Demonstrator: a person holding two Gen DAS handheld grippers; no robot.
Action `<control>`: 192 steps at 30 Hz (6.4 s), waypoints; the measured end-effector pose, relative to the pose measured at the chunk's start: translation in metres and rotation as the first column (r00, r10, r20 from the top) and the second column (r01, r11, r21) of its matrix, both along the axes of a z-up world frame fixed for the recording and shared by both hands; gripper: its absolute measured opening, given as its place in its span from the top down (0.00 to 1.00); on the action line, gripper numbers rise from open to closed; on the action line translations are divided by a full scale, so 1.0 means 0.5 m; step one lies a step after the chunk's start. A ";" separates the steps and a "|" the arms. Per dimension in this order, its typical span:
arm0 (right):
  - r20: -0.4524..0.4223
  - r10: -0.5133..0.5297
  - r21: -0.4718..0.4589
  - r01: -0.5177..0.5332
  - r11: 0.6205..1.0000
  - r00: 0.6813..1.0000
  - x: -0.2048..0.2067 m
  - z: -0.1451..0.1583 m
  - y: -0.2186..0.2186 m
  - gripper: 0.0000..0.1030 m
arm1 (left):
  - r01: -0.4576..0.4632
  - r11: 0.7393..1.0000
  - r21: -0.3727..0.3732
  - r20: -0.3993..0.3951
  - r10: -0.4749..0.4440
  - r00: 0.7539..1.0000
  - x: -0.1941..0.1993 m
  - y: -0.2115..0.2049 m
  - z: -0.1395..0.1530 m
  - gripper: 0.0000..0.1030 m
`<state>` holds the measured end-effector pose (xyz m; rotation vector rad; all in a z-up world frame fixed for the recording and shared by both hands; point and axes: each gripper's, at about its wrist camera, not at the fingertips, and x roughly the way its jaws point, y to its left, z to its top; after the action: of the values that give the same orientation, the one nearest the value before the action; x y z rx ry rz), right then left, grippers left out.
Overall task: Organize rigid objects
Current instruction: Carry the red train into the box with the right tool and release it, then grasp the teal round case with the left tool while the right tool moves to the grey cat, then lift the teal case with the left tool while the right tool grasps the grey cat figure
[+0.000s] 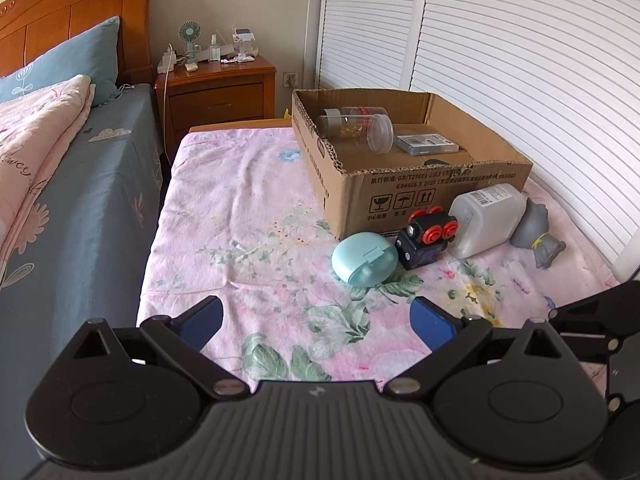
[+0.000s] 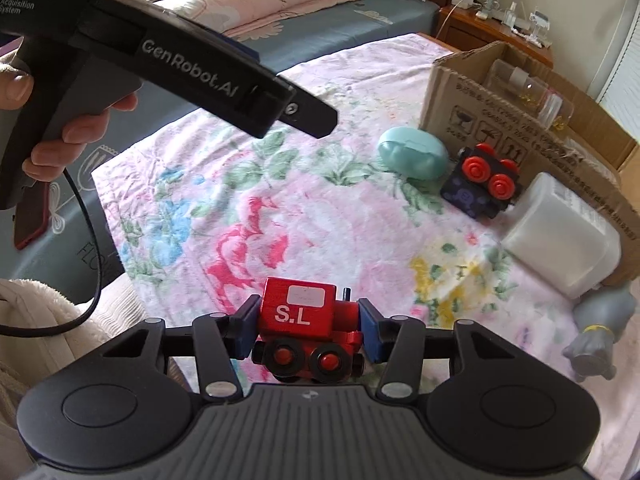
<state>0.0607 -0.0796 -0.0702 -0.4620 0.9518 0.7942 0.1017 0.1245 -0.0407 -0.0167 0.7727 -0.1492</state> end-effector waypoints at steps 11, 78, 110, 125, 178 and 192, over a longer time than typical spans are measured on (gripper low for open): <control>0.144 -0.110 0.046 0.104 0.993 0.983 0.084 0.105 -0.055 0.46 | 0.009 1.000 -0.015 0.005 -0.009 1.000 0.005 -0.003 0.000 0.04; 0.102 -0.766 0.116 0.757 0.643 0.634 0.136 -0.035 -0.382 0.00 | 0.137 0.986 0.092 -0.095 -0.128 0.987 0.064 -0.117 -0.046 0.04; 0.149 -0.731 0.128 0.720 0.682 0.666 0.131 -0.062 -0.348 0.00 | -0.064 0.992 0.113 -0.099 0.075 0.992 0.144 -0.049 -0.089 0.01; 0.155 -0.728 0.132 0.717 0.685 0.668 0.129 -0.063 -0.347 0.00 | -0.026 0.998 0.061 -0.085 0.031 0.996 0.177 -0.086 -0.107 0.26; 0.211 -0.544 0.123 0.530 0.839 0.812 0.144 -0.032 -0.304 0.01 | 0.111 0.993 0.048 -0.086 -0.107 0.990 0.125 -0.107 -0.081 0.50; 0.266 -0.387 0.066 0.384 0.921 0.883 0.187 -0.038 -0.296 0.29 | 0.158 0.986 0.057 -0.090 -0.153 0.984 0.108 -0.113 -0.052 0.50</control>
<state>0.1540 -0.2274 -0.0892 -0.3451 0.7456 0.3594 0.1556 0.0683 -0.0670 0.0984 0.8639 -0.2738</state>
